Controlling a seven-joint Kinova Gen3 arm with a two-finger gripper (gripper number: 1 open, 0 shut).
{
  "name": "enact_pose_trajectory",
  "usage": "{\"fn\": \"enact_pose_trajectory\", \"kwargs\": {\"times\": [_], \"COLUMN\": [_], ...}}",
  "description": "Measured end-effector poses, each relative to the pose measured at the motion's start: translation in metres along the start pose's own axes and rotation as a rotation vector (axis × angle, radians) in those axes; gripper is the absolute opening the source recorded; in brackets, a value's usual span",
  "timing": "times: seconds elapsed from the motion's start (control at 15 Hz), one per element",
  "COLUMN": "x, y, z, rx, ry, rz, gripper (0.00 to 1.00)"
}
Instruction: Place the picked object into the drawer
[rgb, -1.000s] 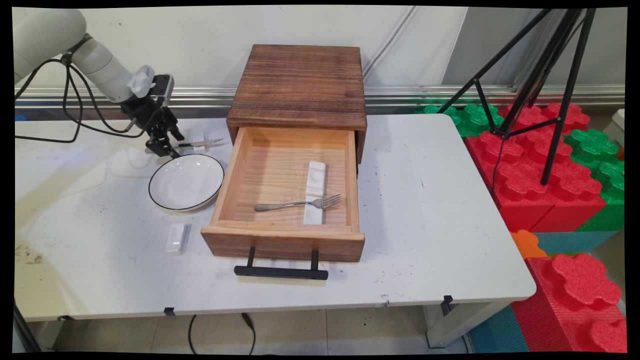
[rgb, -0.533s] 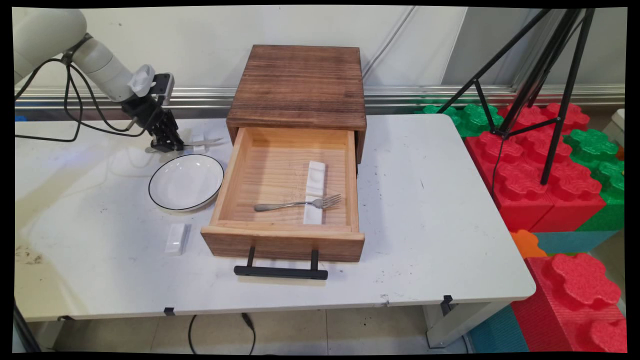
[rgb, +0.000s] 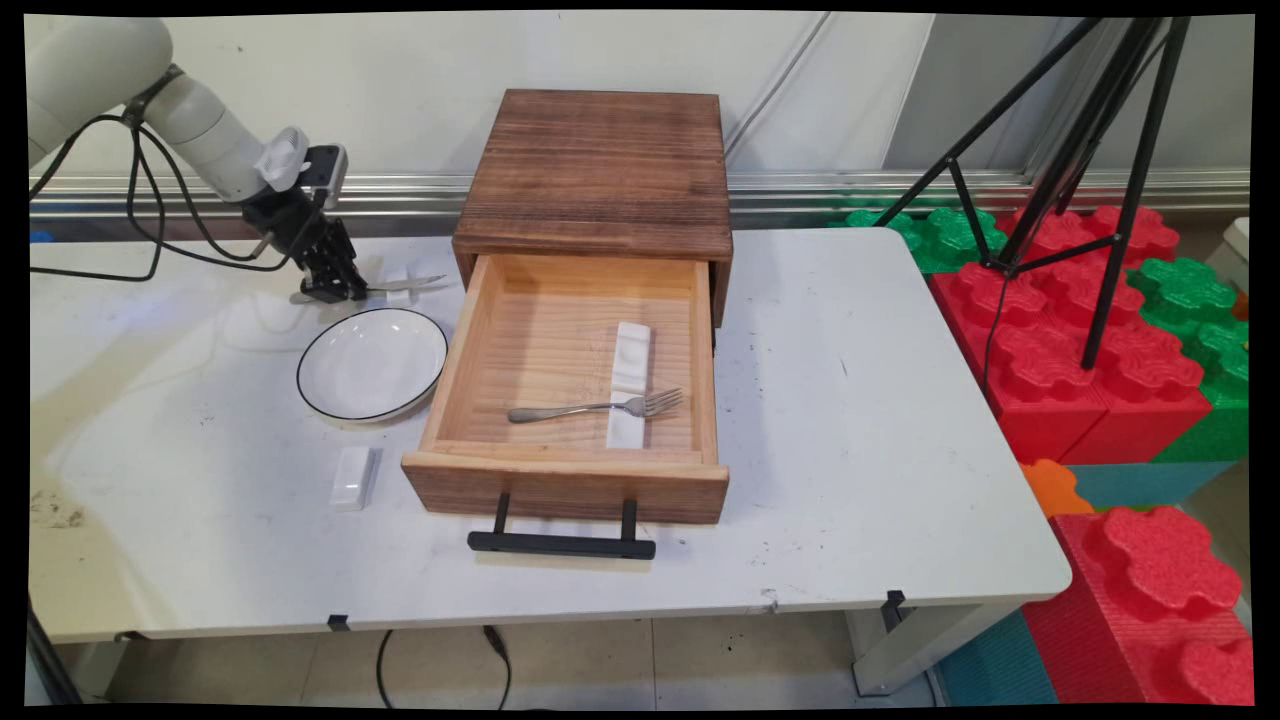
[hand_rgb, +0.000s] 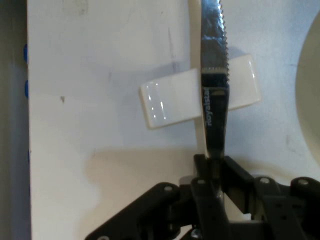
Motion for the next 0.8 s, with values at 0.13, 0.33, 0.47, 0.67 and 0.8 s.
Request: {"fn": "enact_pose_trajectory", "kwargs": {"times": [0.13,0.33,0.47,0.67,0.8], "x": [0.0,0.001,0.001,0.001,0.002], "y": [0.0,0.0,0.001,0.006,0.01], "z": [-0.003,-0.009,-0.015,-0.029,-0.038], "rx": [0.001,0.002,0.002,-0.001,-0.004], "ry": [0.002,0.002,0.003,0.008,0.012], "rz": [0.002,0.014,0.024,0.04,0.048], "gripper": [0.0,0.0,0.0,0.0,0.0]}}
